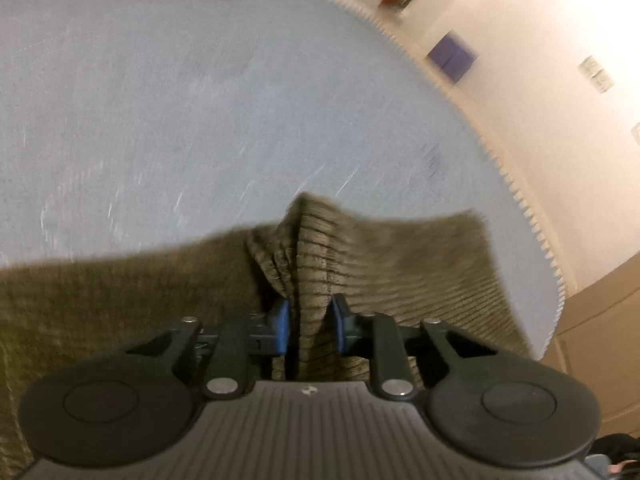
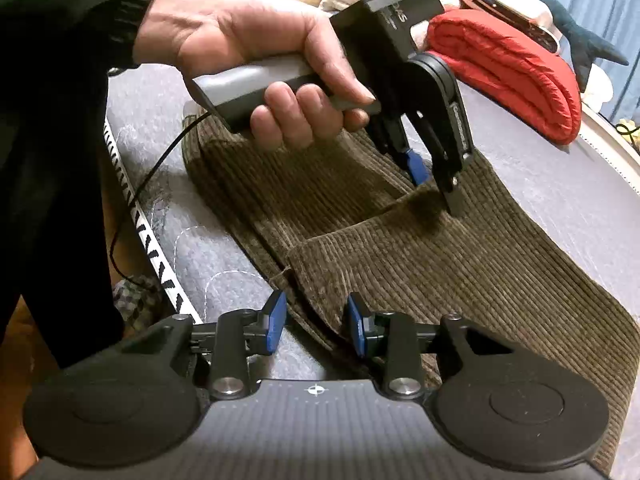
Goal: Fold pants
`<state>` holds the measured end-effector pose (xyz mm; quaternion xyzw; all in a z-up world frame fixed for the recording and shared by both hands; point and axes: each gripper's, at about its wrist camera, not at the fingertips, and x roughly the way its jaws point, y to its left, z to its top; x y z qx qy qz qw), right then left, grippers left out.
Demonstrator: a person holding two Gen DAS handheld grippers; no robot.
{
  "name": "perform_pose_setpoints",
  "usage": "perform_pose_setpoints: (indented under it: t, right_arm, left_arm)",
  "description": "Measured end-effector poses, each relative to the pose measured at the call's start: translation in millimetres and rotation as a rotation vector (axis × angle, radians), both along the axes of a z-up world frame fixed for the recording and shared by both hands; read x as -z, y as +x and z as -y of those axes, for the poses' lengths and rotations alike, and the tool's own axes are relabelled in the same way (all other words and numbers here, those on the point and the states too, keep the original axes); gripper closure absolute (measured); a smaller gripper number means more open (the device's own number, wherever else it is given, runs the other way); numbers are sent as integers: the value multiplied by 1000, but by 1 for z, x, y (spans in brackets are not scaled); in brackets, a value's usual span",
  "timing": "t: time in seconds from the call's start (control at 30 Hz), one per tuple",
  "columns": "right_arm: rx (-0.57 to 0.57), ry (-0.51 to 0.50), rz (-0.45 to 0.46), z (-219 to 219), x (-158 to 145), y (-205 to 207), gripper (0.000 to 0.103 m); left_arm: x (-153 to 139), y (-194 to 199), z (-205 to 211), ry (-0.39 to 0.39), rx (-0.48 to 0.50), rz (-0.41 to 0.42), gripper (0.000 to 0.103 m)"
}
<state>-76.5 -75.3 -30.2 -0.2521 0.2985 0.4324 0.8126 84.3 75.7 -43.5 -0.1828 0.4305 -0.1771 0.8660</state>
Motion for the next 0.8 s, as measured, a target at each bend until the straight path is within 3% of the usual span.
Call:
perform_pose_setpoints:
  t: [0.07,0.13,0.2,0.23,0.3,0.4,0.47,0.5,0.57,0.6,0.7,0.8]
  right_arm:
    - [6,11,2,4,-3,0,68]
    - [2,11,-8,6,-3,-1,68]
    - [-5,-10,-21,5,2,-1,68]
    - [-13,-20,-31,5,3,-1,68]
    - [-11,-18,-39,8,0,-1,68]
    - [56,63,-76,26,-19,7,67]
    - [138,144,-100,46,-35,17,64]
    - [186,179,-107,56,-41,22,62]
    - [304,250,-120,78,-51,34,56]
    - [371,276,-120,90,-53,40,52]
    - [593,292,-104,118,-46,56,47]
    - [790,251,-77,141,-31,66,45]
  left_arm:
    - [-12,-5,-8,-44,-17,48,84]
    - [-2,-1,-13,-5,-41,24,83]
    - [18,6,-12,38,-40,-55,73]
    - [18,5,-11,51,-42,-45,67]
    - [2,0,-8,114,-75,16,62]
    - [-29,-17,-2,221,-120,187,61]
    - [-39,-25,3,227,-112,268,63]
    - [-41,-25,5,191,-81,273,65]
    - [-37,-24,10,86,-2,250,82]
    - [-36,-24,14,76,24,252,82]
    - [-23,-19,30,163,76,261,82]
    - [7,-7,30,327,32,140,79]
